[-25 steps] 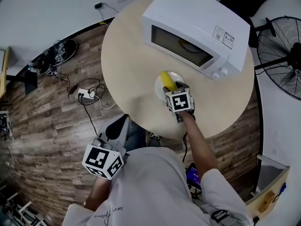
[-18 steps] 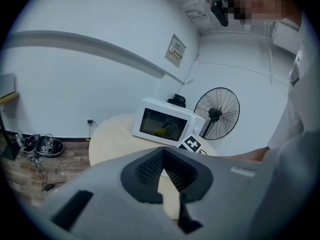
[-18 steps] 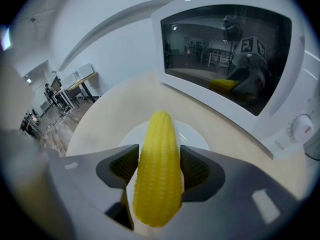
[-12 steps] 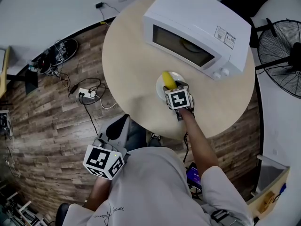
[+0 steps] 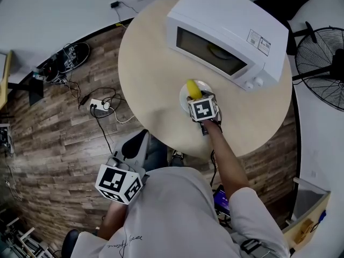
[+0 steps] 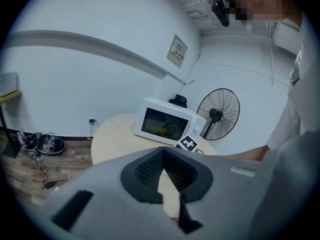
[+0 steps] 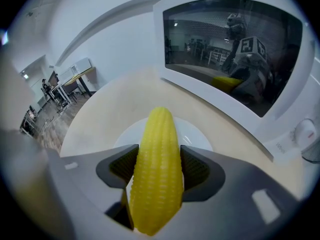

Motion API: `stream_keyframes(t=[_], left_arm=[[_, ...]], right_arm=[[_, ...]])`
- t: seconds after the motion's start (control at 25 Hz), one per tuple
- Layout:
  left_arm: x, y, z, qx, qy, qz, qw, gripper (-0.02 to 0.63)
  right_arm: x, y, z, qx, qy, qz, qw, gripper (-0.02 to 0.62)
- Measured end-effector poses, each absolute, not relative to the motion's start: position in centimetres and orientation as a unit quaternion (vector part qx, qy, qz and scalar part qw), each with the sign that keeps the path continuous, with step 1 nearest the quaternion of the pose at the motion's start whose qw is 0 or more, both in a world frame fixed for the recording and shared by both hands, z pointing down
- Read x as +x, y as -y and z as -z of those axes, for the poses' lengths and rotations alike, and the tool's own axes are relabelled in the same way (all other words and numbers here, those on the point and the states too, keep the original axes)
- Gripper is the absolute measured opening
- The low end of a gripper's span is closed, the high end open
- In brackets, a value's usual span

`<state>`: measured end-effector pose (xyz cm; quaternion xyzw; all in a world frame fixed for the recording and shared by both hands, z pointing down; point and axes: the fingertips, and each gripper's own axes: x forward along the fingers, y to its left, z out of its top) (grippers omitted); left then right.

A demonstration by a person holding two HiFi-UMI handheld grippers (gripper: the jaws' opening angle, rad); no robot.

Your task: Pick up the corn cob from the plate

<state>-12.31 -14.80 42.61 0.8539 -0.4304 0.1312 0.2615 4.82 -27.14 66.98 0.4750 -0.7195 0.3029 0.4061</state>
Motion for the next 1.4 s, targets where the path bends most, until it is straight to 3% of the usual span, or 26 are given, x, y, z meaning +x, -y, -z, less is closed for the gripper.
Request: stream_keyframes(t=[1.4], left_arm=[[-12.0, 13.8, -42.0, 0.856, 0.431, -0.117, 0.260, -0.010]], right_arm=[[5.6, 25.9, -65.2, 0.503, 0.713, -0.343, 0.347, 0.267]])
